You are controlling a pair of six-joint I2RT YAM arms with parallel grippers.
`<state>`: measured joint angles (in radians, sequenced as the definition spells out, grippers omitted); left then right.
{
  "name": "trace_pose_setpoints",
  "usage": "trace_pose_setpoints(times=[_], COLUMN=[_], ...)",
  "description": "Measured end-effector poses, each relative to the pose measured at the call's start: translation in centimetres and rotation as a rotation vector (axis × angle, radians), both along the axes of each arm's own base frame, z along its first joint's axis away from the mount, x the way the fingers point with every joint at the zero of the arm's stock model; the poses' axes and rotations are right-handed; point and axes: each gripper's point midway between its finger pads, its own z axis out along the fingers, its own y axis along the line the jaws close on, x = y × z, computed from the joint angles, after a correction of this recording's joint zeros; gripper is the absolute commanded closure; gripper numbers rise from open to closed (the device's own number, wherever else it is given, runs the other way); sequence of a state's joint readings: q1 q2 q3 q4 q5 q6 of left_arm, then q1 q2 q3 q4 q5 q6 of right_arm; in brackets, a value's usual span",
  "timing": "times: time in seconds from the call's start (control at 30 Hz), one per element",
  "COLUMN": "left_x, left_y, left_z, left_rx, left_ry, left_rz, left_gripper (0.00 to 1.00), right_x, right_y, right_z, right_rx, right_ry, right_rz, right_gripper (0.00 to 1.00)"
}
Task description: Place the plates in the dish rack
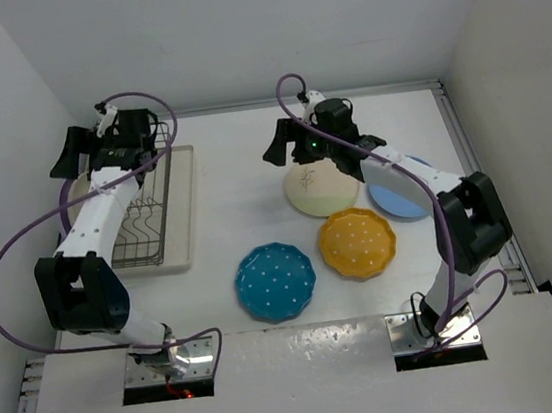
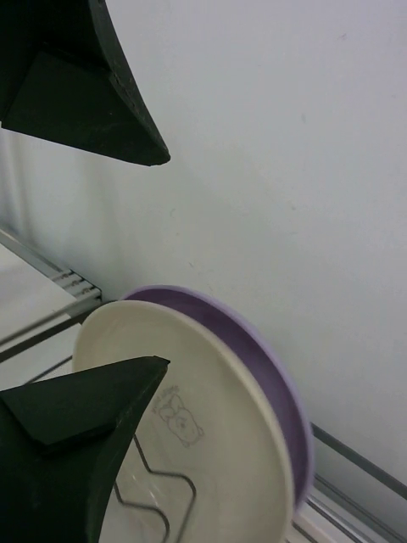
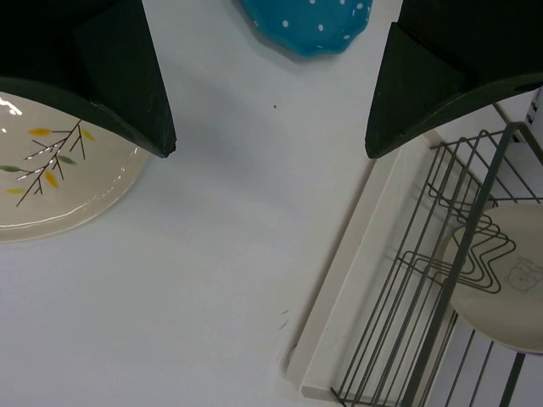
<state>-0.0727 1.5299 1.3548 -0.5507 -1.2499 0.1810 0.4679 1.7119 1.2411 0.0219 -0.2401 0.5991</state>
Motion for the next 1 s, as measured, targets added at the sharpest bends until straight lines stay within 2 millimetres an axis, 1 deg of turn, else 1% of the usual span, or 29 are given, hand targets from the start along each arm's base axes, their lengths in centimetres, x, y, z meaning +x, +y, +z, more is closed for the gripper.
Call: trace_pose_setpoints(times=[0.13, 0.2, 0.23, 0.3, 0.37, 0.4, 0.43, 0.47, 0.5, 0.53, 0.57, 0.6, 0.63, 0.67, 0.7, 0.73, 0.77, 0.8, 0.9, 0.93, 1.0], left_x=[1.6, 2.7, 3.6, 5.1, 6.5, 6.8, 7.0, 7.0, 7.0, 7.0, 7.0, 7.2, 7.4, 7.4, 7.3, 7.1, 6.8, 6.6, 6.3, 6.2, 6.2], left_y=[-1.8, -3.1, -4.0, -6.4, -10.3, -12.3, -14.7, -16.6, -18.6, -20.4, -21.8, -23.2, -24.0, -24.8, -25.3, -25.7, -26.0, -26.2, -26.5, -26.5, -26.7], left_z=[3.0, 4.3, 5.0, 6.5, 7.5, 7.6, 7.2, 6.5, 5.3, 3.8, 2.3, 0.3, -1.5, -3.5, -5.3, -6.8, -7.9, -8.6, -8.4, -8.3, -8.0], left_rx=[-0.014, -0.059, -0.102, -0.195, -0.318, -0.367, -0.42, -0.461, -0.504, -0.545, -0.579, -0.62, -0.654, -0.698, -0.744, -0.784, -0.828, -0.861, -0.912, -0.92, -0.931], left_ry=[-0.071, -0.09, -0.094, -0.104, -0.087, -0.07, -0.039, 0.001, 0.053, 0.113, 0.168, 0.237, 0.292, 0.347, 0.401, 0.442, 0.473, 0.492, 0.484, 0.478, 0.468], left_rz=[-0.068, -0.15, -0.22, -0.376, -0.597, -0.691, -0.788, -0.861, -0.926, -0.98, -1.011, -1.036, -1.047, -1.058, -1.061, -1.06, -1.062, -1.064, -1.081, -1.087, -1.096], left_gripper=[0.0, 0.0, 0.0, 0.0, 0.0, 0.0, 0.0, 0.0, 0.02, 0.05, 0.07, 0.11, 0.14, 0.14, 0.14, 0.14, 0.14, 0.14, 0.14, 0.14, 0.14], right_x=[0.2, 0.6, 1.1, 2.5, 3.8, 3.9, 3.6, 3.2, 2.6, 1.9, 0.8, -0.5, -1.8, -3.1, -4.4, -5.6, -6.7, -7.4, -8.1, -8.2, -8.5], right_y=[-1.0, -3.0, -4.4, -8.3, -13.0, -15.3, -18.0, -20.2, -22.8, -24.7, -27.2, -29.6, -31.5, -33.6, -35.2, -36.5, -37.4, -38.0, -39.1, -39.4, -39.7], right_z=[0.0, -0.5, -0.7, -0.5, -0.5, -0.7, -1.1, -1.6, -2.1, -2.8, -3.8, -5.0, -6.2, -7.6, -8.7, -9.9, -10.9, -11.8, -14.0, -14.7, -16.0], right_rx=[0.009, -0.019, -0.045, -0.105, -0.175, -0.207, -0.24, -0.263, -0.276, -0.284, -0.29, -0.3, -0.309, -0.323, -0.337, -0.35, -0.364, -0.371, -0.375, -0.378, -0.385], right_ry=[0.031, 0.083, 0.103, 0.127, 0.144, 0.161, 0.194, 0.227, 0.265, 0.298, 0.34, 0.393, 0.445, 0.497, 0.54, 0.586, 0.627, 0.661, 0.73, 0.749, 0.784], right_rz=[-0.02, -0.067, -0.109, -0.224, -0.367, -0.43, -0.501, -0.557, -0.622, -0.67, -0.727, -0.786, -0.836, -0.894, -0.939, -0.974, -0.999, -1.013, -1.036, -1.039, -1.04], right_gripper=[0.05, 0.02, 0.0, 0.0, 0.0, 0.0, 0.0, 0.0, 0.0, 0.0, 0.0, 0.0, 0.0, 0.0, 0.02, 0.04, 0.04, 0.06, 0.13, 0.16, 0.26])
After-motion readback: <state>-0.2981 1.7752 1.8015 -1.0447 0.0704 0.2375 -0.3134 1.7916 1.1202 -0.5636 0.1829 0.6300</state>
